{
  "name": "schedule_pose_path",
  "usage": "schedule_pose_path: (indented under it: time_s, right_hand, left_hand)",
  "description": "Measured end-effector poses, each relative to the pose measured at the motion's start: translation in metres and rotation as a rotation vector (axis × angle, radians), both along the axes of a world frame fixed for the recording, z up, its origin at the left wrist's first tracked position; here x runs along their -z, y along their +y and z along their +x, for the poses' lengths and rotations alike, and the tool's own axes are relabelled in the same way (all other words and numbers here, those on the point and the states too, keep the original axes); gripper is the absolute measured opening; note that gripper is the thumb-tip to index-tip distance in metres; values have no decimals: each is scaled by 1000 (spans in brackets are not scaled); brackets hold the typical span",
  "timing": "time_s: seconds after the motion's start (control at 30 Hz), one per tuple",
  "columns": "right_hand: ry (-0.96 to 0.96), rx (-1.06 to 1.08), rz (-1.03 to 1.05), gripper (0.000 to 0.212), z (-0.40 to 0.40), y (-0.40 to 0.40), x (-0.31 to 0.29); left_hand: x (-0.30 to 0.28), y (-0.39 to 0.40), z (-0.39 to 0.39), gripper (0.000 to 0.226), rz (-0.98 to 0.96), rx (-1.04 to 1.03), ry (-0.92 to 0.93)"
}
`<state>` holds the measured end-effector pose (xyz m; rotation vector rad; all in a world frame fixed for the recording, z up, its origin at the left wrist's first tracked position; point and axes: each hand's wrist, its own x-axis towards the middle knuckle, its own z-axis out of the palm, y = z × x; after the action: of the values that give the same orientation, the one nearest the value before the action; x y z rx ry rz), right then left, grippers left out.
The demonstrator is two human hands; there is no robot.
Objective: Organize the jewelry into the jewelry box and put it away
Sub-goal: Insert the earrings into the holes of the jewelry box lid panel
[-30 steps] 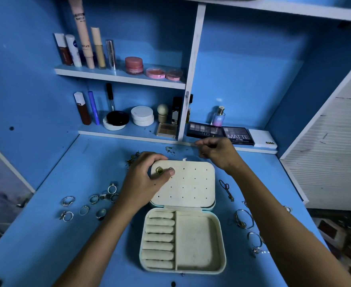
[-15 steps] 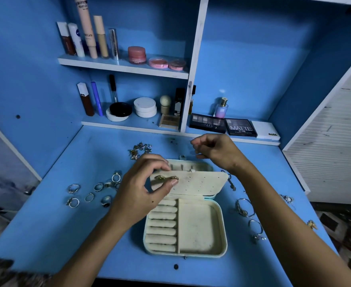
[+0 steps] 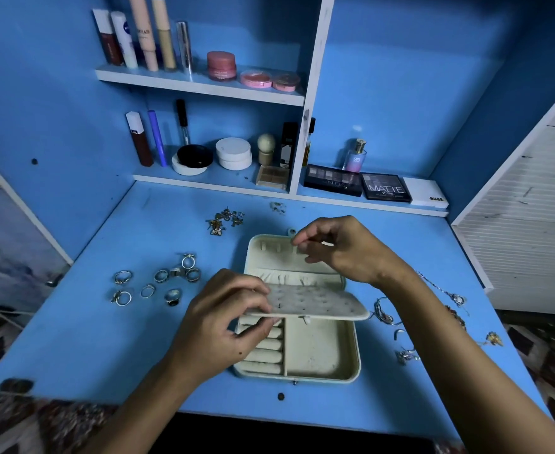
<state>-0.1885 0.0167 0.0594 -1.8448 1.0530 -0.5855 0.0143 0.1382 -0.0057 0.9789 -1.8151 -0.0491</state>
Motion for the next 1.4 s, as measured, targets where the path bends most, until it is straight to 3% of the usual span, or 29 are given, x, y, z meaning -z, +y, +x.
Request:
schedule_pose_path:
  time_s: [0.17,0.33,0.7,1.1,1.4]
  right_hand:
    - [85,-102,-11,22,1,17,-9]
    - [187,-198,-40,15,0,30,-17]
    - [231,-334,-21,18,4,41,-37]
    - [392,-428,-225,32,19,45,-48]
    - [432,-463,-304,22,27,53,-52]
  left_hand:
    - [3,2,-1,22,-22,20,-28]
    - [6,3,-1,18,5,20,-24]
    - [12,5,1,34,200,0,191]
    - [17,4,-4,43,201,5,303]
    - [14,8,-5,45,261,-25,338]
